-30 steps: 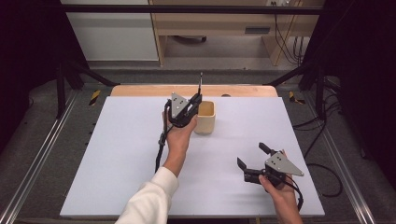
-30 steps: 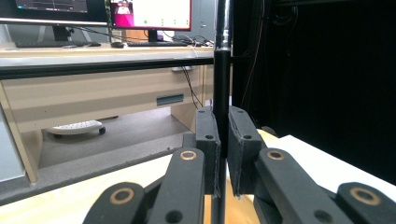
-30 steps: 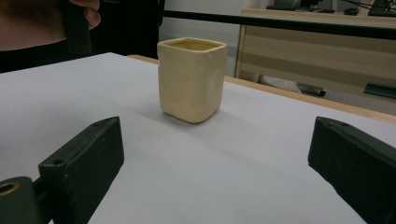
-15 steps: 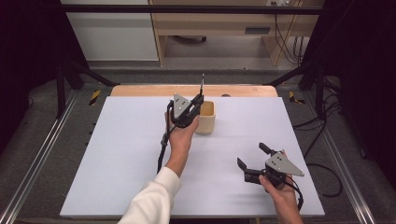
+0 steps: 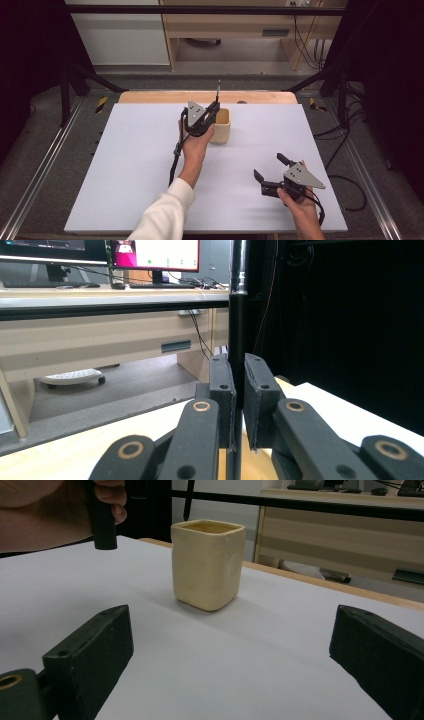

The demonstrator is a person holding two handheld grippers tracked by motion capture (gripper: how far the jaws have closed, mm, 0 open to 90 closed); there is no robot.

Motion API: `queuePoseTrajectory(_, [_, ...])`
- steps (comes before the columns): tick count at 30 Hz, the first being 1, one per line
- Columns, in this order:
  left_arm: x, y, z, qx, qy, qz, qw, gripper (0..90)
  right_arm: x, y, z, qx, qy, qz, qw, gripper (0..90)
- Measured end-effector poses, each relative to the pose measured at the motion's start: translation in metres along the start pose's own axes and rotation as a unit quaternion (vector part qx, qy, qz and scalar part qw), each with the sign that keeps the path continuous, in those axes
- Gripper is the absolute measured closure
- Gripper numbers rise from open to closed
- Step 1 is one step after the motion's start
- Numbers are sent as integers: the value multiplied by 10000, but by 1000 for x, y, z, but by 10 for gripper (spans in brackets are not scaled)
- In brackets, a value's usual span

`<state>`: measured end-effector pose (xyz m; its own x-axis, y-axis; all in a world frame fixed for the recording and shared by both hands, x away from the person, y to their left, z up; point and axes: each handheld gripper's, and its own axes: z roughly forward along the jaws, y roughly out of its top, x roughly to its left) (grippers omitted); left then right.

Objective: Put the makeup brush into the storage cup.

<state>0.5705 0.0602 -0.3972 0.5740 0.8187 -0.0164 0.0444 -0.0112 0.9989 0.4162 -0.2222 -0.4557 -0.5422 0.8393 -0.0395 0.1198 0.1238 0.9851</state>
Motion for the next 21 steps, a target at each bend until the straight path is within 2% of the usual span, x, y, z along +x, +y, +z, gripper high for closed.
queuePoseTrajectory(21, [1,-6,5,58,35,15,10000,839,0,0,0,9,26,28,10000,46])
